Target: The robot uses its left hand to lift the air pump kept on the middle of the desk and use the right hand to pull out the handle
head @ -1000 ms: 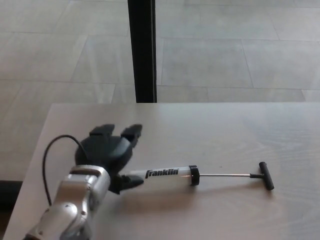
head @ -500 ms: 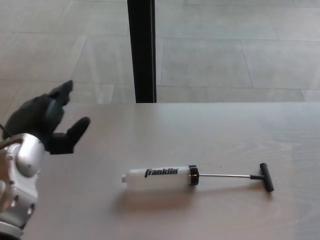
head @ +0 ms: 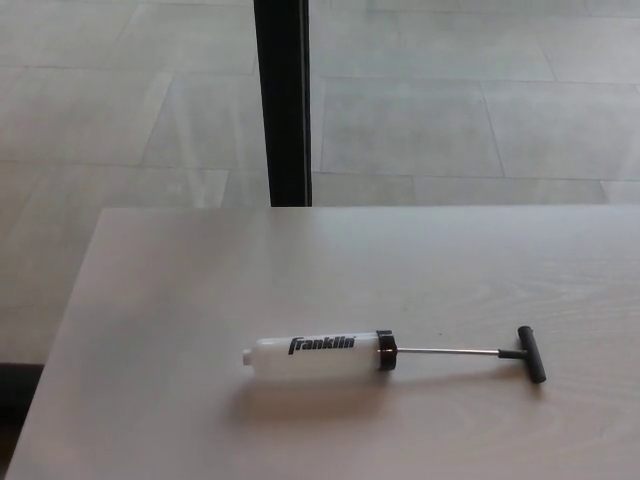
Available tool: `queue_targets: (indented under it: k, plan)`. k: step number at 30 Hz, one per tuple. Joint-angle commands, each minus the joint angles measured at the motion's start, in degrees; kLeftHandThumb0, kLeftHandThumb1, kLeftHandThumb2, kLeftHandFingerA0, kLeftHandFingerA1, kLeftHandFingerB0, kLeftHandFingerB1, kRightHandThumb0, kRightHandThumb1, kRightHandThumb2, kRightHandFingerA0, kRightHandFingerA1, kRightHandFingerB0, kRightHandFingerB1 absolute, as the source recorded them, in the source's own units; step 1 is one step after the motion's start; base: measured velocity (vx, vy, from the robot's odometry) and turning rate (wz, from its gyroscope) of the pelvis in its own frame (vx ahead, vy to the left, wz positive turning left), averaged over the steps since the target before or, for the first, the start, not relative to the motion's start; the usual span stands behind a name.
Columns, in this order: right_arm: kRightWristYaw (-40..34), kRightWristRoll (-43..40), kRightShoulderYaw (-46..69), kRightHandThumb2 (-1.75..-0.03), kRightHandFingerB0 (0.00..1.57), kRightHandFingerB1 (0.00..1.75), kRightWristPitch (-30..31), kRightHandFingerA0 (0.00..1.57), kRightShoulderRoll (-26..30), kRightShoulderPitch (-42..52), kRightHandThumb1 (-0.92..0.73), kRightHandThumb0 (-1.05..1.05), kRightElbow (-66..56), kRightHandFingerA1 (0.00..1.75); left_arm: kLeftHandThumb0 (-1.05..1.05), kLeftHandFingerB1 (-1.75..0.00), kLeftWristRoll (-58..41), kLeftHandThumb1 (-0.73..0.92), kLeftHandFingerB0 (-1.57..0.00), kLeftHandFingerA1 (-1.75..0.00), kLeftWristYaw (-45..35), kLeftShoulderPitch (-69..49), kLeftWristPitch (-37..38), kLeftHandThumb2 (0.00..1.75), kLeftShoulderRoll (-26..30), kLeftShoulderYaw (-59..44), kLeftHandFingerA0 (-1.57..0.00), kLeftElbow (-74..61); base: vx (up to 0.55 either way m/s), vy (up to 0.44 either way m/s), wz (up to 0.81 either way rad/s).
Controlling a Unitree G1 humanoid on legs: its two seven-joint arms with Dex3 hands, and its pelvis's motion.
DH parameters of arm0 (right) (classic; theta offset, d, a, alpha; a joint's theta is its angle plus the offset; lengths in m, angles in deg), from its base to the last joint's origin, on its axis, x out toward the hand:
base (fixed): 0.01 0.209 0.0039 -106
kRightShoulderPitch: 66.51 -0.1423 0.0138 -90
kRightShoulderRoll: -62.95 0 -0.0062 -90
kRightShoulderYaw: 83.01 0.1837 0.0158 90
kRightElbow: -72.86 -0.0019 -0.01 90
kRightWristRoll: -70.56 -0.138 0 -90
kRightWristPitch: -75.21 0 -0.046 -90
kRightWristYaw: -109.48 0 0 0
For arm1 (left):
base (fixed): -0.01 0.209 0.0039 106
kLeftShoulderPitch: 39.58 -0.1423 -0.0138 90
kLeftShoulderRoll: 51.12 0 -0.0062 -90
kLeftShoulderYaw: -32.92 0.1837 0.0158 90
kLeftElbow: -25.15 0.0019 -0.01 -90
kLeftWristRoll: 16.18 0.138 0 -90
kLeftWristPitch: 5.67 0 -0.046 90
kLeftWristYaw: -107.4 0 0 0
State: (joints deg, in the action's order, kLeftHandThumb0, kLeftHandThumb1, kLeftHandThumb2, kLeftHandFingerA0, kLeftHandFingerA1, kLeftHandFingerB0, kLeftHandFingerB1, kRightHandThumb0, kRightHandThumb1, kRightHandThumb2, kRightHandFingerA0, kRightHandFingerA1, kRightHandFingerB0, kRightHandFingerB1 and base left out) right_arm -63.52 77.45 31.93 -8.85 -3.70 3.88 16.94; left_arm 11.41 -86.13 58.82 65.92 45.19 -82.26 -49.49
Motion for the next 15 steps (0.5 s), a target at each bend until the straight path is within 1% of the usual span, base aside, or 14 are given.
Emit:
queue_targets:
  k: [1,2,3,4,5,6,8,9,10,11,12,13,14,15]
  plan:
    - [-5.6,-20.9,29.4,-1.05,0.09,0.33,-10.1,0.01,7.6,14.9,-0.68,-0.77,26.8,0.35,-0.77,-0.39,-33.0,0.7,-0.03,-0.41,16.7,-17.3,2.7,1.08,-6.9,-43.1,0.0,23.0,0.0,0.0,0.0]
    - [-7.1,-21.6,30.4,-1.09,0.0,0.49,-11.0,0.02,6.3,15.5,-0.52,-0.37,27.2,0.53,-0.71,-0.38,-32.1,0.92,-0.03,-0.48,16.9,-17.7,1.4,0.68,-7.1,-42.9,0.0,22.6,0.0,0.0,0.0]
    - [-7.3,-22.2,31.2,-1.04,0.01,0.42,-11.5,0.1,5.1,16.4,-0.68,-0.79,27.8,0.56,-0.66,-0.42,-30.7,0.92,-0.06,-0.55,16.9,-18.6,1.2,0.7,-7.2,-41.8,-0.03,23.4,0.0,0.0,0.0]
    - [-6.6,-24.3,33.3,-1.08,0.05,0.34,-10.7,0.03,3.7,16.9,-0.7,-0.79,28.3,0.47,-0.36,-0.53,-28.5,0.65,-0.01,-0.56,16.7,-20.3,-0.3,1.19,-7.4,-40.1,-0.03,24.3,0.0,0.0,0.0]
    - [-8.0,-26.6,35.7,-1.07,0.07,0.4,-9.2,0.03,3.0,16.3,-0.69,-0.81,29.3,0.48,-0.67,-0.6,-25.7,0.88,-0.3,-0.72,18.9,-20.7,-4.3,0.65,-8.6,-39.1,-0.16,22.9,0.0,0.0,0.0]
    - [-12.0,-28.0,37.7,-0.68,0.15,0.32,-8.9,0.06,1.0,16.2,-0.92,-0.77,29.9,0.47,-0.53,-0.64,-25.4,0.84,-0.33,-0.77,13.2,-23.0,-14.7,0.64,-13.9,-40.9,-0.22,11.6,0.0,0.0,0.0]
    - [-12.0,-27.7,38.3,-0.68,0.15,0.32,-9.0,0.06,1.0,16.4,-0.92,-0.77,30.4,0.47,-0.53,-0.64,-25.4,0.84,-0.33,-0.77,12.2,-23.9,-15.5,0.64,-14.7,-41.5,-0.22,10.4,0.0,0.0,0.0]
    - [-13.9,-30.4,41.6,-1.02,0.12,0.45,-8.4,0.17,0.0,15.8,-0.71,-0.76,31.4,0.63,-0.52,-0.52,-26.0,0.57,-0.08,-0.63,12.6,-24.4,-16.4,0.79,-18.9,-42.9,-0.06,3.7,0.0,0.0,0.0]
    - [-16.2,-32.6,44.3,-0.66,0.23,0.47,-7.9,0.32,-0.8,15.2,-0.87,-0.75,32.5,1.23,-0.52,-0.61,-25.7,0.85,-0.35,-0.67,12.3,-24.0,-17.1,0.65,-18.4,-43.0,-0.21,4.1,0.0,0.0,0.0]
    - [-18.0,-33.9,46.0,-0.66,0.23,0.47,-7.7,0.32,-1.3,14.6,-0.87,-0.75,33.3,1.23,-0.52,-0.61,-25.1,0.85,-0.35,-0.67,11.7,-23.2,-17.5,0.65,-15.5,-42.4,-0.21,8.2,0.0,0.0,0.0]
    - [-18.8,-33.9,46.5,-0.69,0.4,1.12,-8.1,0.47,-2.1,14.5,-0.87,-0.73,33.5,1.44,-0.51,-1.12,-26.5,0.82,-0.55,-1.3,17.4,-20.1,-12.2,0.64,-12.8,-44.2,-0.57,16.7,0.0,0.0,0.0]
    - [-17.2,-33.6,46.4,-0.67,0.18,0.69,-8.4,0.42,-2.8,14.8,-0.89,-0.71,33.4,1.19,-0.53,-1.25,-27.7,0.75,-0.7,-1.32,22.7,-16.8,-9.7,0.63,-10.1,-46.2,-0.64,22.8,0.0,0.0,0.0]
    - [-16.7,-33.3,46.3,-0.66,0.18,0.47,-8.1,0.32,-3.2,14.8,-0.88,-0.75,33.3,1.21,-0.55,-1.04,-28.7,0.82,-0.52,-1.27,22.1,-16.4,-9.0,0.63,-9.9,-46.8,-0.5,23.5,0.0,0.0,0.0]
    - [-17.8,-32.5,46.1,-0.66,0.27,0.53,-7.0,0.43,-3.5,13.5,-0.85,-0.74,33.6,1.25,-0.53,-0.74,-30.1,0.88,-0.36,-0.88,15.0,-18.4,-10.8,0.65,-12.1,-46.6,-0.3,18.1,0.0,0.0,0.0]
